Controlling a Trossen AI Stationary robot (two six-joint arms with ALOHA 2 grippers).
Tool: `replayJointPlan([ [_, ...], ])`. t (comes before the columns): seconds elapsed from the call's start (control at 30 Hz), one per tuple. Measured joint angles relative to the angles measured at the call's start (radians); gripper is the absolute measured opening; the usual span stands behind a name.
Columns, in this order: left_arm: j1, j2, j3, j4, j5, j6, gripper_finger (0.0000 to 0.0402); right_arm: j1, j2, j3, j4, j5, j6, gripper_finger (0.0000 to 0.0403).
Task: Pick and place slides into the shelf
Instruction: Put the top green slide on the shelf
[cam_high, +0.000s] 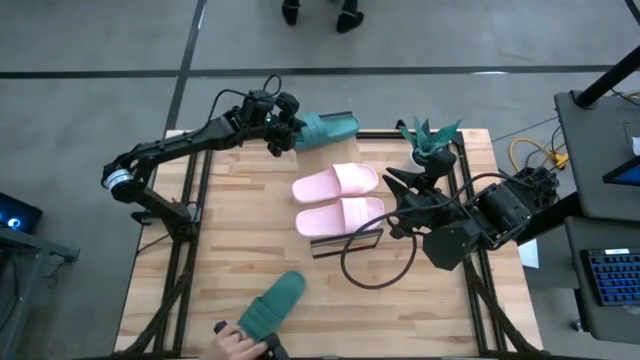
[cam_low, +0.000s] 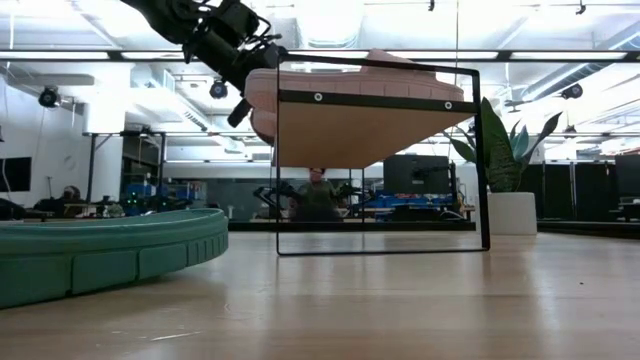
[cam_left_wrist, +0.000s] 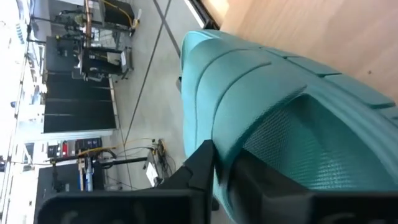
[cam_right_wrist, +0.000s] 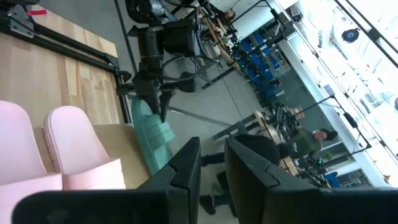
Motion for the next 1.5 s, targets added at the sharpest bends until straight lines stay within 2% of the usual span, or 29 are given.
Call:
replayJointPlan([
  [0.2,0.000,0.000,0.000,-0.002,-0.003,-0.009,0.0109,0.000,0.000,0.000,0.000,0.000,0.000,0.0063],
  [0.47,-0.001,0.000,0.001,-0.002,-0.024,-0.183,0.0246,0.000,0.000,0.000,0.000,0.000,-0.003,0.0063],
  [0.67,-0.002,0.000,0.002,-0.002,-0.034,-0.252,0.0312,0.000,0.000,-0.001,0.000,0.000,-0.003,0.0063],
  [0.8,-0.014,0.000,0.003,-0.013,-0.070,-0.300,0.0328,0.000,0.000,-0.001,0.000,0.000,-0.003,0.0063],
  [1.13,-0.034,-0.010,0.005,-0.130,-0.314,-0.342,0.0329,0.000,0.000,-0.002,0.000,0.000,-0.011,0.0063],
  [1.37,-0.078,-0.048,0.007,-0.134,-0.365,-0.344,0.0329,0.000,0.000,-0.003,0.000,0.002,-0.011,0.0063],
  [1.5,-0.116,-0.084,0.010,-0.133,-0.415,-0.406,0.0329,0.000,0.000,-0.003,0.000,0.003,-0.011,0.0063],
])
